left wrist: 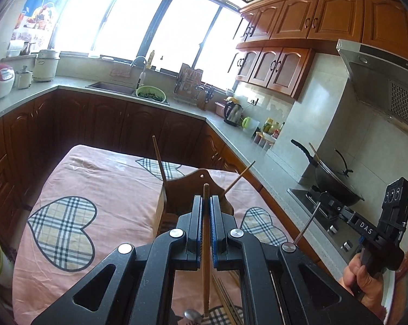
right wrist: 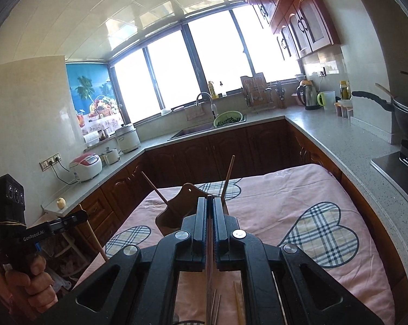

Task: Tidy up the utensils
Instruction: 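Lift both held chopsticks upright and carry them to the wooden holder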

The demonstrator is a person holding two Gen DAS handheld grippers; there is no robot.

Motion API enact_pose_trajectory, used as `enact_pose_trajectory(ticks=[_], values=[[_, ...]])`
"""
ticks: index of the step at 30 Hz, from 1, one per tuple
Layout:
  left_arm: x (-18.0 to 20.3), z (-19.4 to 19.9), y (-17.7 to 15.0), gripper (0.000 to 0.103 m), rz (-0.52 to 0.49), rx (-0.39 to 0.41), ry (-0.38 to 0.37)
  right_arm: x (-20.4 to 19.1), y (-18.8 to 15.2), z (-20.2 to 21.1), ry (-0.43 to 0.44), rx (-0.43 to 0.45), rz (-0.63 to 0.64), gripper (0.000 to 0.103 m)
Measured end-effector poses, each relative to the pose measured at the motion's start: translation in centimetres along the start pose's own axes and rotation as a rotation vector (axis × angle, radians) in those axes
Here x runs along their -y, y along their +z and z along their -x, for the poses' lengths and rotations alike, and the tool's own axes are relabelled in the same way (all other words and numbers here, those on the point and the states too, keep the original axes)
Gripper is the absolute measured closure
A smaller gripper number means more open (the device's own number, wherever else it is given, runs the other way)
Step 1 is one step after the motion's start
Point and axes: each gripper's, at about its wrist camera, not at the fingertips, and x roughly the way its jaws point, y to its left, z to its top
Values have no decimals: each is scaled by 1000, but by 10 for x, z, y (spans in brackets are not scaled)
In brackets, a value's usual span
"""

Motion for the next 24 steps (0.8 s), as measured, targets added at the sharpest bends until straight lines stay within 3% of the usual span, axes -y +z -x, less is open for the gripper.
enact_pose_trajectory(ticks=[16, 20, 24], values=[[-3, -42, 45, 100, -28, 254, 86, 4, 62, -52, 16, 209, -86, 99], [-6, -72, 36, 100, -23, 295, 129, 10, 63, -76, 1, 222, -107, 99], [-18, -111, 18, 100, 55, 275, 143, 19, 50, -99, -36, 216, -127, 99]])
